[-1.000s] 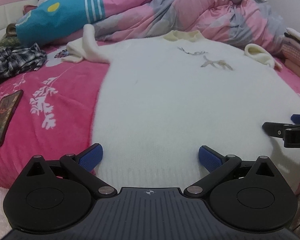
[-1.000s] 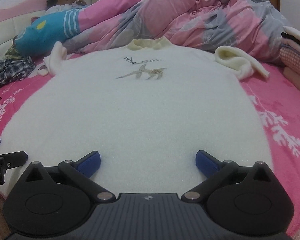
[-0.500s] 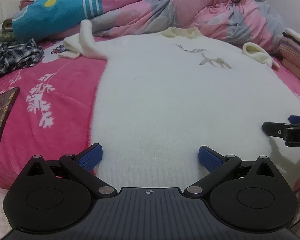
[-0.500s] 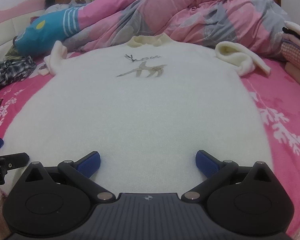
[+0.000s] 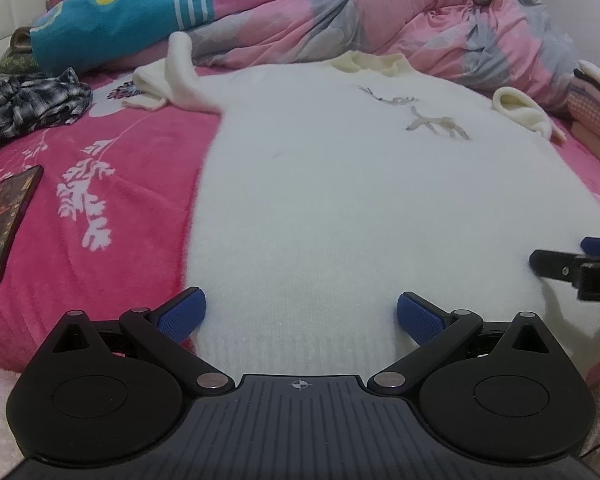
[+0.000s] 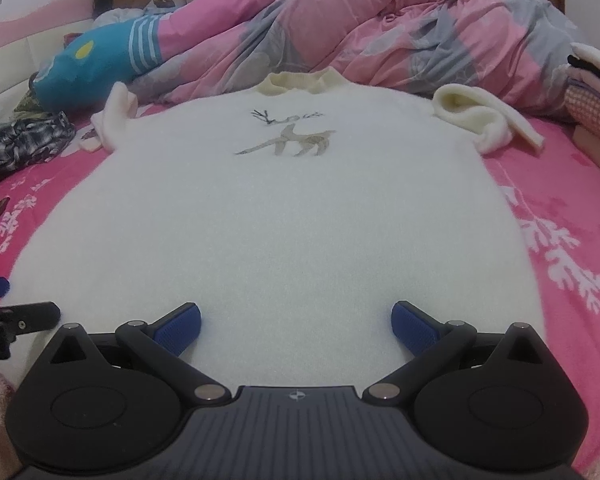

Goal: Fold clothes

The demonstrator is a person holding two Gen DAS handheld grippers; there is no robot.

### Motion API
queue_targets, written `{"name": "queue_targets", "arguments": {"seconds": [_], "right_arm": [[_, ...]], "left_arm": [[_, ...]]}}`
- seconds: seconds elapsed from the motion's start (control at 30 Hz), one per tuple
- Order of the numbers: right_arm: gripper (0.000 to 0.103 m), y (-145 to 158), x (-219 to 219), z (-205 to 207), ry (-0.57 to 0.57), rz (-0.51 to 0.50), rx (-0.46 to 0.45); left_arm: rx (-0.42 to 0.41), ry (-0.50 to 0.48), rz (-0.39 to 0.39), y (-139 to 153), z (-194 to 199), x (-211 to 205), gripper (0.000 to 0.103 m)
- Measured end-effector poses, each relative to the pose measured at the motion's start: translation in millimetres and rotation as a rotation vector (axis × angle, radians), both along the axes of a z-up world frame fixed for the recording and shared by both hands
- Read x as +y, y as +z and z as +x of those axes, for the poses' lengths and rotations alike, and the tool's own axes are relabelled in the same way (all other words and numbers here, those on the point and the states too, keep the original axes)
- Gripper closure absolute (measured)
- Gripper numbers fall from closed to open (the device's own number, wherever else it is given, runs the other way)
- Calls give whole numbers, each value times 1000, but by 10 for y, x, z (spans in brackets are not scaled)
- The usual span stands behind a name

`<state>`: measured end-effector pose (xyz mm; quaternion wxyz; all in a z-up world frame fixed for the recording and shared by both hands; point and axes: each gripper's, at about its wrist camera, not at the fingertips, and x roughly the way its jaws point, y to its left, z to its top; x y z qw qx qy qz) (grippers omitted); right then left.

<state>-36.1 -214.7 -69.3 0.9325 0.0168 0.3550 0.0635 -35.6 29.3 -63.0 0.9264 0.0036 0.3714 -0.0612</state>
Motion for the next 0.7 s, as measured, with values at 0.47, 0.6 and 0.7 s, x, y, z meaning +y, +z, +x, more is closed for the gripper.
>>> {"name": "queue_targets", "arguments": {"seconds": [0.47, 0.6, 0.7], "right_arm": [[5, 198, 60, 23, 35, -20, -152], [16, 93, 105, 65, 46, -54, -133], [19, -1, 116, 89, 51, -70, -111]], "left_arm": [[-7, -3, 26, -22, -6, -30, 0], [-13, -5, 27, -26, -8, -26, 0], [-26, -13, 30, -20, -21, -30, 0]]}}
